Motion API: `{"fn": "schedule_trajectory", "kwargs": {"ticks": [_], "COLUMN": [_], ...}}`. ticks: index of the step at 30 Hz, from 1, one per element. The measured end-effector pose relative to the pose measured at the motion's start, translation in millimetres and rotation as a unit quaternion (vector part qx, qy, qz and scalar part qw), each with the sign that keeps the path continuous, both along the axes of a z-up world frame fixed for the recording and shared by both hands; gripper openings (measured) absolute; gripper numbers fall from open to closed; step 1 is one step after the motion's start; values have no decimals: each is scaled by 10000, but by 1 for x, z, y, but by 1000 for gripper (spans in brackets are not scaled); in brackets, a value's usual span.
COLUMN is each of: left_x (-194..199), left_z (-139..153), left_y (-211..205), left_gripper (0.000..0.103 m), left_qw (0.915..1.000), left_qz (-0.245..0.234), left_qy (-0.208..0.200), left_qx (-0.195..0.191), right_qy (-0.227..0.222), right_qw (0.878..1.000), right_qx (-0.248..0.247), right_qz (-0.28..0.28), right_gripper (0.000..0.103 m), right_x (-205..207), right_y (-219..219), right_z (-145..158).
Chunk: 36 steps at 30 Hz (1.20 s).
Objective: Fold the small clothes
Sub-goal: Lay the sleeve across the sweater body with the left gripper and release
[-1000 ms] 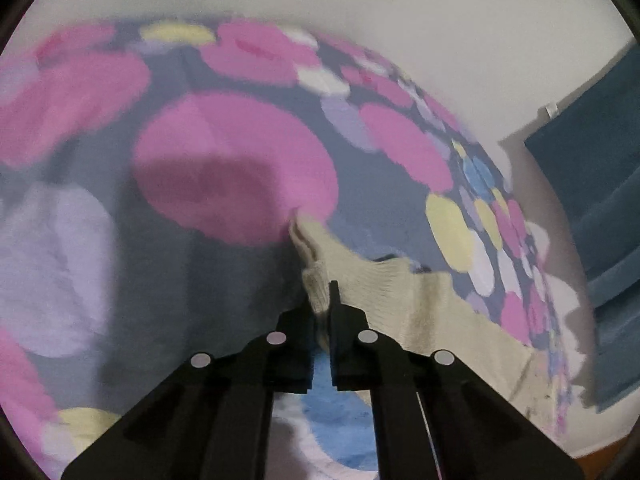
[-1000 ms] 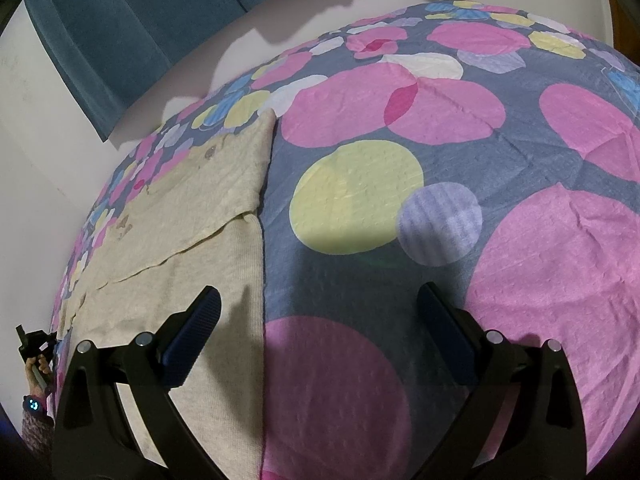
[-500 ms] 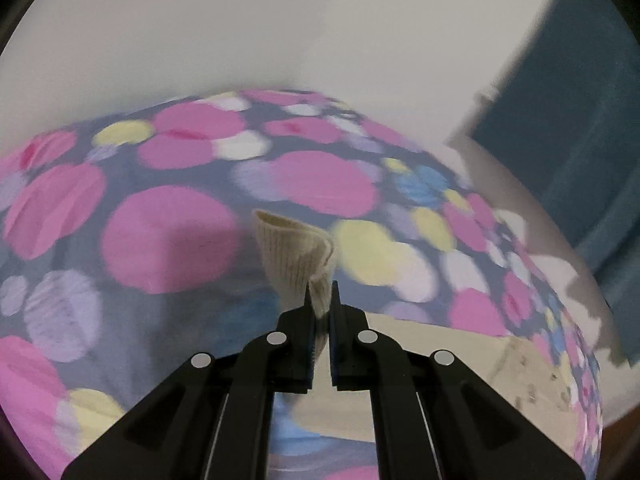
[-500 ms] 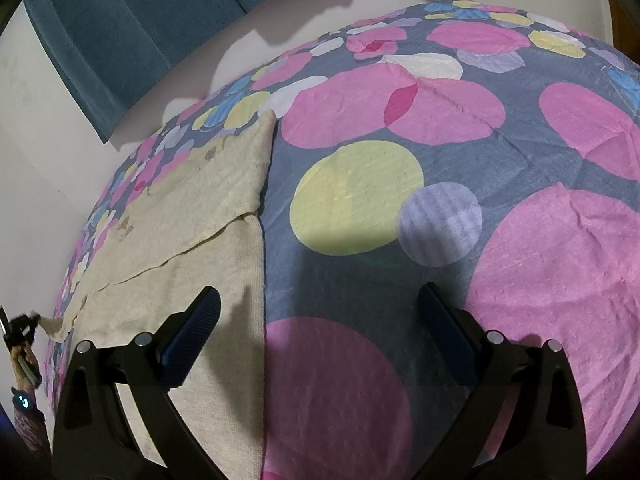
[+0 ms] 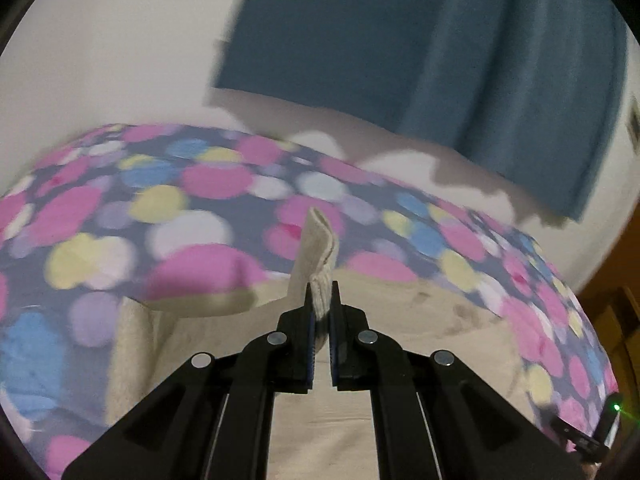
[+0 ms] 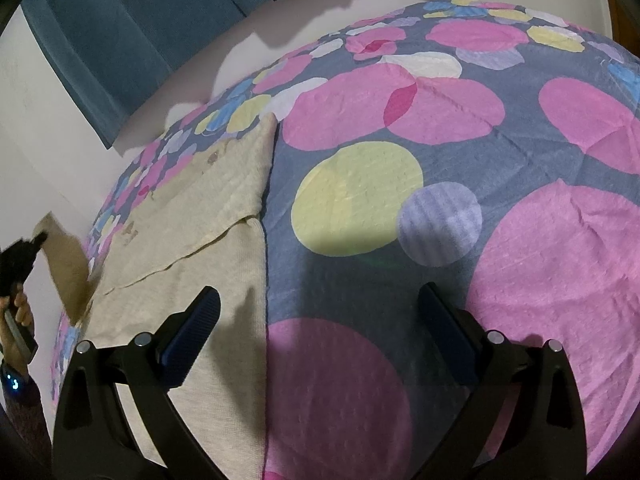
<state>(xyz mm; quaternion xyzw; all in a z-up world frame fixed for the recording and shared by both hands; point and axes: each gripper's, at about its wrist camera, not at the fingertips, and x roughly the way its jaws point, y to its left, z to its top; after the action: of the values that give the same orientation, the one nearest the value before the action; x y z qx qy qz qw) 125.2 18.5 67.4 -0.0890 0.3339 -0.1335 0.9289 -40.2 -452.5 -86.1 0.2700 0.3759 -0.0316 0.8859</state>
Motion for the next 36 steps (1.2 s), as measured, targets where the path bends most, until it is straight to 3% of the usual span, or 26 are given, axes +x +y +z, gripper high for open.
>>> {"fn": "schedule_trajectory", "kwargs": {"ticks": [4, 11, 26, 29, 32, 36], "left_x": [4, 8, 6, 3, -8, -24], "left_z": [-15, -49, -95, -103, -105, -94], "left_y": [-67, -146, -232, -245, -255, -250], "left_gripper": [5, 5, 5, 6, 14, 44], "left_qw": [9985, 9941, 9838, 9777, 9722, 9709], "left_qz": [-511, -907, -1429, -1695, -1962, -2111], "left_qy": [102, 443, 728, 769, 713, 701], "left_qx": [165, 387, 807, 976, 1060, 886], "right_qy": [-31, -90, -150, -164, -174, -180], "right_qw": [10000, 9998, 9995, 9994, 9994, 9993], "right_qx": [52, 156, 268, 295, 305, 309], "right_qz": [-14, -27, -46, -51, -53, -54], "right_gripper": [100, 101, 101, 101, 101, 101], "right_x": [-2, -4, -5, -6, -6, -6], "right_y": [0, -1, -3, -4, -4, -4], "right_z": [-1, -2, -2, -2, -3, -3]}}
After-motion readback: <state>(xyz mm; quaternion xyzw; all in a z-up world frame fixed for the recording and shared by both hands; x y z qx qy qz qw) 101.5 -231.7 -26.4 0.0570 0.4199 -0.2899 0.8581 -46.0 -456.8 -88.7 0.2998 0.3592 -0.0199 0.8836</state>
